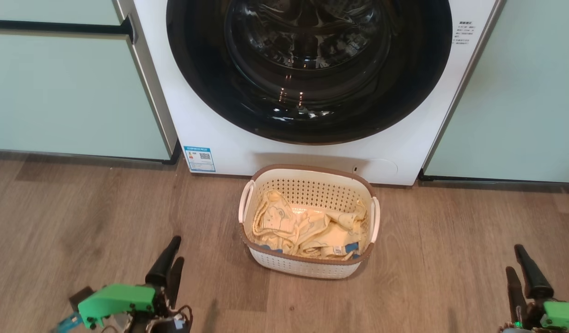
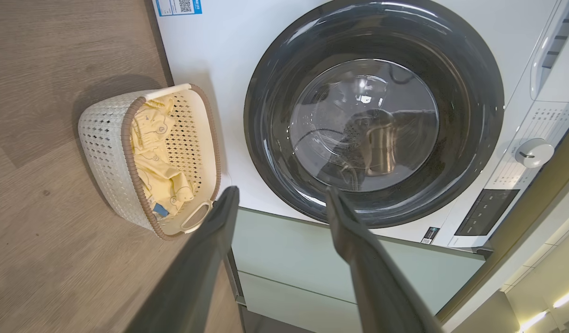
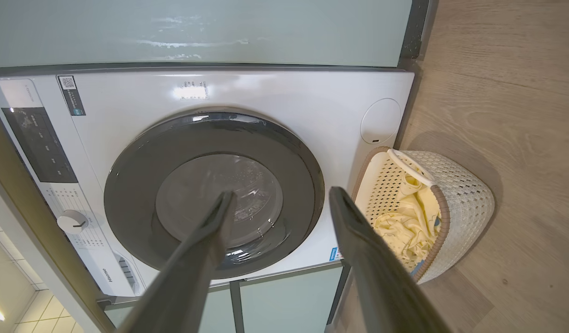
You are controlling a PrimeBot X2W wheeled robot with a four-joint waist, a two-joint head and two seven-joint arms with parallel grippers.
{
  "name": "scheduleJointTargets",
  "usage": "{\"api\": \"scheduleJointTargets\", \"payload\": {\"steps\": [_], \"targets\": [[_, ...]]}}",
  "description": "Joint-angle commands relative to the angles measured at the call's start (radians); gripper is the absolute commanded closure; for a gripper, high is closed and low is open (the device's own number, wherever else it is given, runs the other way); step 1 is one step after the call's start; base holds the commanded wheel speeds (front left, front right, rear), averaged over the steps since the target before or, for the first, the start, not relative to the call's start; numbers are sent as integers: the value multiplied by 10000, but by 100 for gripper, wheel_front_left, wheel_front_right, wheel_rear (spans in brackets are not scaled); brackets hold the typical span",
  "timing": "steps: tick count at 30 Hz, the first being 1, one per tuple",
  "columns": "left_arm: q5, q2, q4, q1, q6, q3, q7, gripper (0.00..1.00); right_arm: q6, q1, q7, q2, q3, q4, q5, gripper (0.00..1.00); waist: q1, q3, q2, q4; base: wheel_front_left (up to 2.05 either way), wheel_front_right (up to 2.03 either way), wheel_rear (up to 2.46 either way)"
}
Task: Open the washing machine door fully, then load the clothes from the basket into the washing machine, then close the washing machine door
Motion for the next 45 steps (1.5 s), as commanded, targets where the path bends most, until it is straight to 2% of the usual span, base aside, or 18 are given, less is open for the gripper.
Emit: {"api": "scheduleJointTargets", "payload": {"steps": [1,8,20,23,32,45], "targets": [[168,168,-373,-581,-26,40,-97,0,-5,-616,-121,-294,62,-304,-169,0,0,-3,0,2,0,0,0],[1208,413,-249,-726,-10,-229,-504,0,-7,-791,-506,-513,311,-56,-913,0,0,-7,0,15,0,0,0],[4528,380,-569,-885,393,-212,-875,0,-10,-1176,-934,-753,403,412,-3073,0,0,8,0,10,0,0,0],[5000,376,-610,-900,442,-248,-935,0,-11,-1214,-994,-725,357,446,-3442,0,0,8,0,12,0,0,0],[6926,473,-743,-963,711,-485,-1200,0,-13,-1294,-1260,-753,198,441,-5619,0,0,16,0,8,0,0,0],[8745,508,-797,-1006,903,-748,-1584,0,-16,-1215,-1644,-764,253,196,-8730,0,0,-19,0,-19,0,0,0]]}}
